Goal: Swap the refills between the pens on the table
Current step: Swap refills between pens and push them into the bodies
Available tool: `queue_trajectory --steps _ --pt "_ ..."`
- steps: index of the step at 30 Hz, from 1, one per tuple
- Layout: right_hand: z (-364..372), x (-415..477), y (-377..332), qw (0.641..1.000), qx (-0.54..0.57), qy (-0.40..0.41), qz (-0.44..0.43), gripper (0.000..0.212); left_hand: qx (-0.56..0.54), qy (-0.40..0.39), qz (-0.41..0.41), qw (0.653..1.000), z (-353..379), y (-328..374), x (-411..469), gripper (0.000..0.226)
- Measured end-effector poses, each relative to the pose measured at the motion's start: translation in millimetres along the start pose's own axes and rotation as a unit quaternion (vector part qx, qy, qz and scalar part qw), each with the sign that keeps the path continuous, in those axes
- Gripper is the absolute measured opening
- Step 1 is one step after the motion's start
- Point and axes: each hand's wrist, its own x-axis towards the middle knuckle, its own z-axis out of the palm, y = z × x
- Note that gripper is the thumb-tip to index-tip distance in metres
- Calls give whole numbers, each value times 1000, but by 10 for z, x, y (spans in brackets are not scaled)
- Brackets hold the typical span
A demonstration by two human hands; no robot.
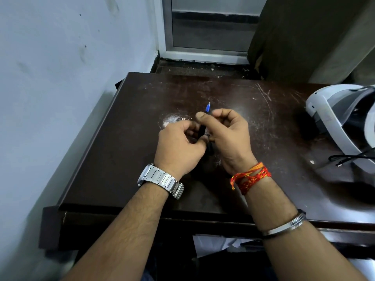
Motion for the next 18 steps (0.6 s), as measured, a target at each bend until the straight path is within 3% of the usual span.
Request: queue_trajectory --steps 2,7,11,15,18 --pt "22 -3 0 1000 12 -18 8 11 0 -1 3 1000 1 3 0 10" --pt "-7 -2 18 1000 -17 5 -10 27 12 -4 8 1000 1 11 -7 7" --pt "11 -9 17 1000 5 -24 -4 9 6 0 10 1000 -3 18 -11 9" --pt "-13 -1 21 1000 0 4 -4 27 16 5 8 1000 -6 30 -22 8" --pt "-9 11 20 1000 17 -21 4 14 10 14 5 1000 -7 30 -14 10"
